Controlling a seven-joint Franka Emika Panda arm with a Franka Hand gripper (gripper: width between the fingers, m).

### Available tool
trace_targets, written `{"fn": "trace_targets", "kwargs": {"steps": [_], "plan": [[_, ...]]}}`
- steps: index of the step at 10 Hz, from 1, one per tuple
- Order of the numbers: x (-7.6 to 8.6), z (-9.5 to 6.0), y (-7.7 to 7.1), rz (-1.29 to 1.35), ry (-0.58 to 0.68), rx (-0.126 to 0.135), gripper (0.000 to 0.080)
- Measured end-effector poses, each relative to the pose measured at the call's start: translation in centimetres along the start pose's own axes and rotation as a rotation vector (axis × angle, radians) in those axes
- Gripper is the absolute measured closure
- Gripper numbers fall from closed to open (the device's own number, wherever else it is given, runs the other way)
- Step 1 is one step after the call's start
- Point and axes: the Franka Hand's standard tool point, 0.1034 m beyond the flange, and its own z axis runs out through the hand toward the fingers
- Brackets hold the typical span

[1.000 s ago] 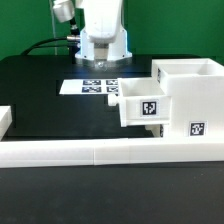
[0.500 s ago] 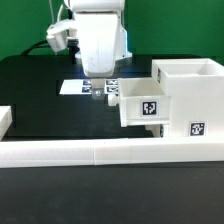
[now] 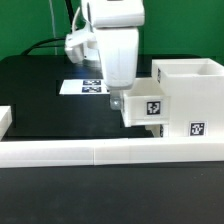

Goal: Assemble drawer

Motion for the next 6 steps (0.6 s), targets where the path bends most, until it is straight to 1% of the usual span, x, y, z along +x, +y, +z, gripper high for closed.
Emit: {"fn": "trace_targets", "kwargs": {"steps": [4,5,6], "plan": [[-0.1,0.2,-0.1,-0.019,0.003,-0.001,0.0150],[0.3,0.5,-0.1,-0.032,0.008,0.002,0.0150],[1.3,0.6,0.0,-0.042,0.015,0.003,0.0150]]}}
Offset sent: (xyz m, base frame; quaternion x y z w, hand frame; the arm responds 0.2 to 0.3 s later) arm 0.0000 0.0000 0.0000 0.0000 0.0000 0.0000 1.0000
